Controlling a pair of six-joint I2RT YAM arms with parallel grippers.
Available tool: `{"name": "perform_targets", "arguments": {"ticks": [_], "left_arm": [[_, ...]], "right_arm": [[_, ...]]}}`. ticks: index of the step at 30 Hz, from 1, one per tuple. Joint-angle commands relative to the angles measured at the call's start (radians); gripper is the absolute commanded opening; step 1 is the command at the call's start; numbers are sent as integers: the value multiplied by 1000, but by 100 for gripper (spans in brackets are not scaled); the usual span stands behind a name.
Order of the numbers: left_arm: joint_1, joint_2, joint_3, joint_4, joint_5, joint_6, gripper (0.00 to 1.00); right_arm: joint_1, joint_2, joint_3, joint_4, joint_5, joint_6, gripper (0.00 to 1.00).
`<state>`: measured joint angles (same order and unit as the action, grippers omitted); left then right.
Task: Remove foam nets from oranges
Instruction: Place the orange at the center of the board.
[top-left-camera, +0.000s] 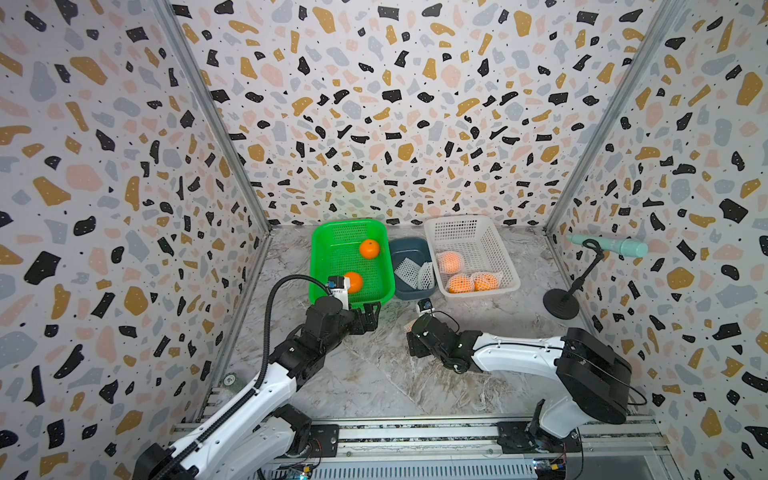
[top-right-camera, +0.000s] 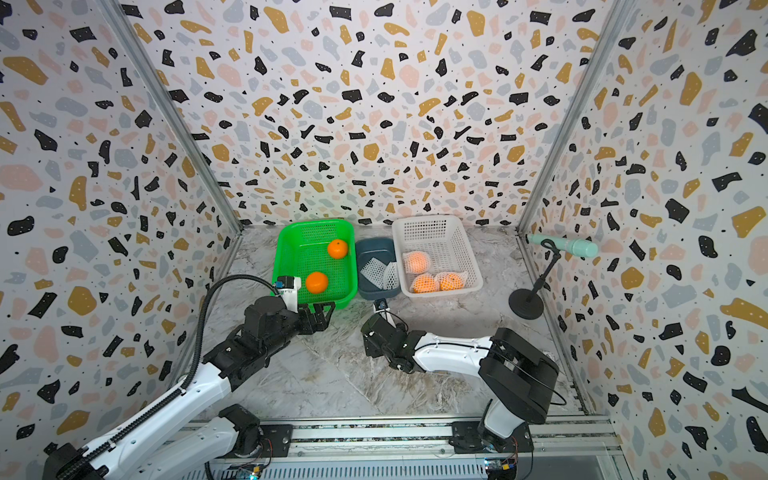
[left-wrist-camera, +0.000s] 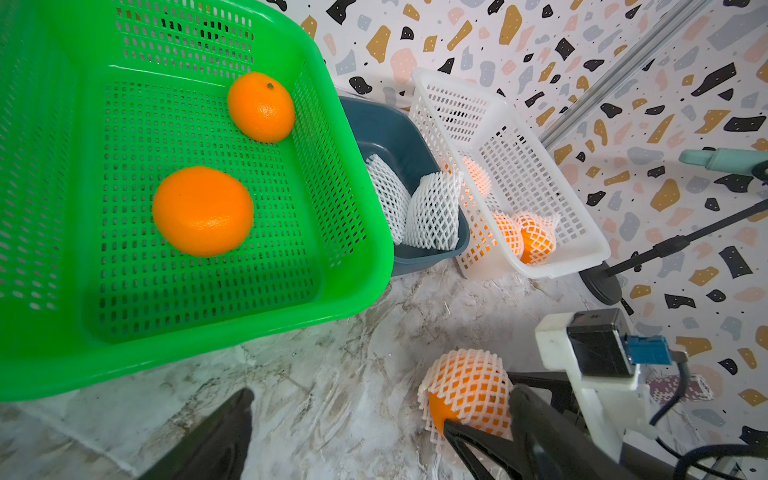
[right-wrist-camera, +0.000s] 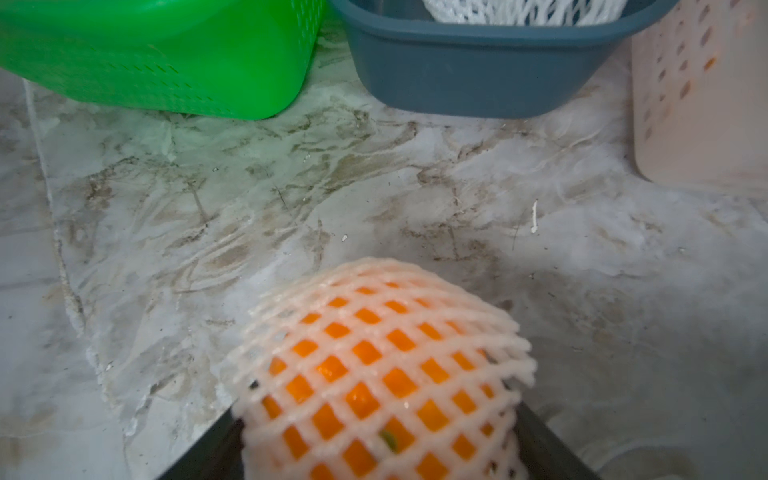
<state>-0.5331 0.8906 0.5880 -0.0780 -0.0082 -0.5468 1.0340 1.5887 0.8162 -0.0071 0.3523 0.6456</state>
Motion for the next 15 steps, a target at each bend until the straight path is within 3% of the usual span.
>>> {"name": "perform_targets", "arguments": {"ticks": [1, 15], "left_arm": [[-3, 14, -3, 41, 14, -5, 97], [-2, 22, -7, 45, 27, -5, 97]], "right_arm": [[9, 4, 29, 12, 8, 19, 80], [11, 25, 39, 22, -23, 7, 87]]}}
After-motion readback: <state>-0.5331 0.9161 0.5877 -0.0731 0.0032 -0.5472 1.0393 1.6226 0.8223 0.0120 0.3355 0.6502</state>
